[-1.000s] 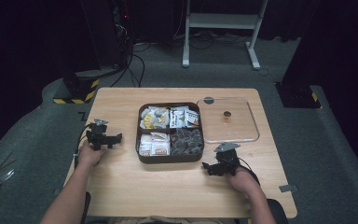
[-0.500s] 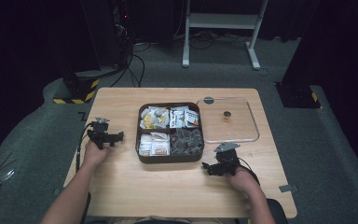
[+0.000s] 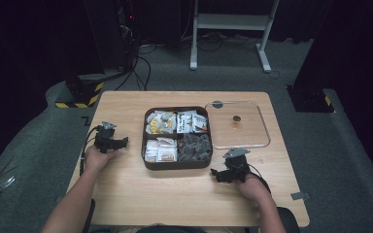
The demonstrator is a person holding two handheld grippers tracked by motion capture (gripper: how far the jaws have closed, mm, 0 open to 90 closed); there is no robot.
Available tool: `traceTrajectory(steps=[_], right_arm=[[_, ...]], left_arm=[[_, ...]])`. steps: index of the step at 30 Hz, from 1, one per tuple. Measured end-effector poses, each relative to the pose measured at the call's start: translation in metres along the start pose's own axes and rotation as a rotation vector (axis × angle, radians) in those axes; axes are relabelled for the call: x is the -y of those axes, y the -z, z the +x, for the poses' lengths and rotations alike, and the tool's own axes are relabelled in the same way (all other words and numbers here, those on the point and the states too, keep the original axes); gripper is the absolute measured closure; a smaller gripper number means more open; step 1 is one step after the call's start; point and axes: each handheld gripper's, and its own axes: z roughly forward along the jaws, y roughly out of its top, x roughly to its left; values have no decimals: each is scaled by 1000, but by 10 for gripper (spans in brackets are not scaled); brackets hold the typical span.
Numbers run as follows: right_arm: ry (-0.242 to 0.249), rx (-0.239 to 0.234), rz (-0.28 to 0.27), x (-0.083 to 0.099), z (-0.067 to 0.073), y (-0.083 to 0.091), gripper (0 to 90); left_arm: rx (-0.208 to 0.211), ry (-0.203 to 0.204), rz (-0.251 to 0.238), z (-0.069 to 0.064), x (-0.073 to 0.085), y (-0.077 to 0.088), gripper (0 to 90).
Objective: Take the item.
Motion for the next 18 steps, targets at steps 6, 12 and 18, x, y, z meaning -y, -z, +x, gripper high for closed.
traceTrajectory(steps=[6,12,18], right_arm=[[0,0,-1,0,0,0,78],[1,0,-1,0,0,0,78],[0,1,0,0,0,0,77]], left_arm=[[37,-12,-19,-3,-4,12,302],[113,14,-30,-4,-5,20,351],[169,41,-24,-3,-11,29,370]])
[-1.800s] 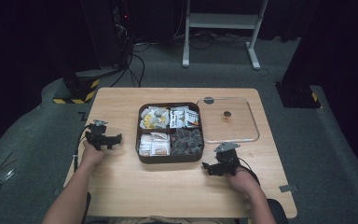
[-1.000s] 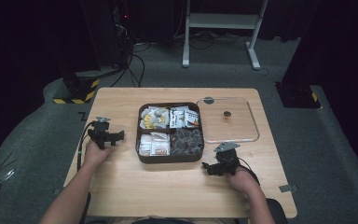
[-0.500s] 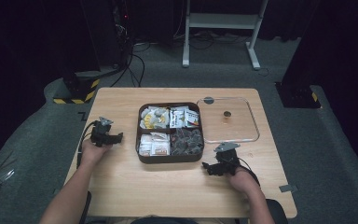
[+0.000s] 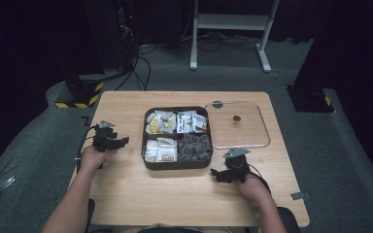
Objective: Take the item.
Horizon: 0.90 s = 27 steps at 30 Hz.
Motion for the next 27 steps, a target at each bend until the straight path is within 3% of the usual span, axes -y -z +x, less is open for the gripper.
traceTrajectory(steps=[3,6,10,14,17,27], right_arm=[[-1,0,0,0,0,0,77],[0,0,0,0,0,0,77],[0,0,1,0,0,0,76],[0,0,0,0,0,0,77],[0,0,0,0,0,0,76],[-1,0,0,0,0,0,76]], left_arm=[[9,-4,-25,-3,-7,7,360],[70,23,-18,-3,-13,10,356],[98,29,-15,-6,-19,12,355],[93,-34,-27,-15,-24,15,318],[92,-59,-35,-21,-27,17,323],[188,-72,-43,-35,-38,22,412]])
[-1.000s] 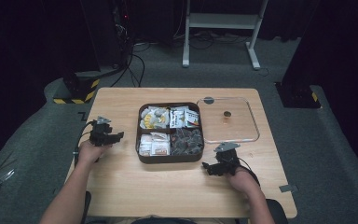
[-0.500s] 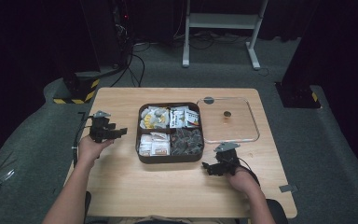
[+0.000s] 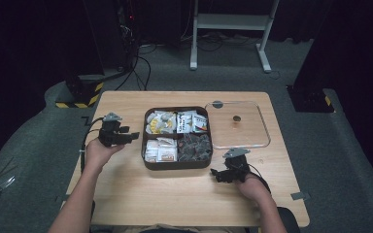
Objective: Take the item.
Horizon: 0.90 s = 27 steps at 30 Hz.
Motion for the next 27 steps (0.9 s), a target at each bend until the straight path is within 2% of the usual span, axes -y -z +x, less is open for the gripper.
traceTrajectory(steps=[4,8,12,14,19,21,22,24,27], right_arm=[[0,0,0,0,0,0,76],[-1,0,0,0,0,0,76],[-1,0,0,0,0,0,77],[0,0,-1,0,0,0,77],[1,0,-1,0,0,0,77],[2,1,-1,0,0,0,77],[2,1,-1,0,0,0,77],[2,1,-2,0,0,0,77],[0,2,-1,0,0,0,77]], left_arm=[[26,-2,-8,-6,-6,0,437],[50,-27,-9,-15,-9,-3,464],[92,-15,-3,-21,-12,-7,488],[97,-23,3,-23,-13,-9,489],[101,-76,17,-32,-14,-16,496],[105,-78,16,-33,-14,-17,496],[130,-70,11,-34,-15,-20,497],[137,-68,15,-35,-15,-22,497],[137,-91,29,-40,-17,-28,509]])
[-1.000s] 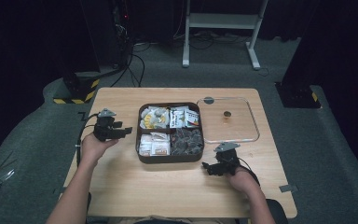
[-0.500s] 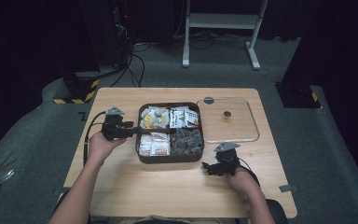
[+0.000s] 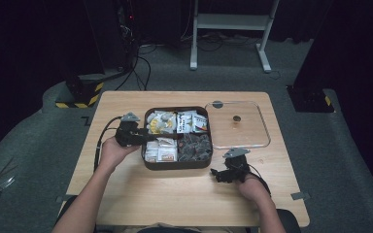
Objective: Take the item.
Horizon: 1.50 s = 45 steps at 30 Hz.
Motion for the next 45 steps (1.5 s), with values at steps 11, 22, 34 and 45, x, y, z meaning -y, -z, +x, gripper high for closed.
traceTrajectory(steps=[11,22,34,45], right_arm=[[-19,22,0,2,3,2,79],[-34,33,-1,6,6,6,79],[-38,33,0,9,8,9,79],[-38,33,0,9,8,9,78]], left_arm=[[27,-29,42,-6,-2,-23,514],[19,-86,93,-9,-2,-42,568],[-9,-131,153,-8,-6,-48,838],[30,-86,161,-4,-7,-44,867]])
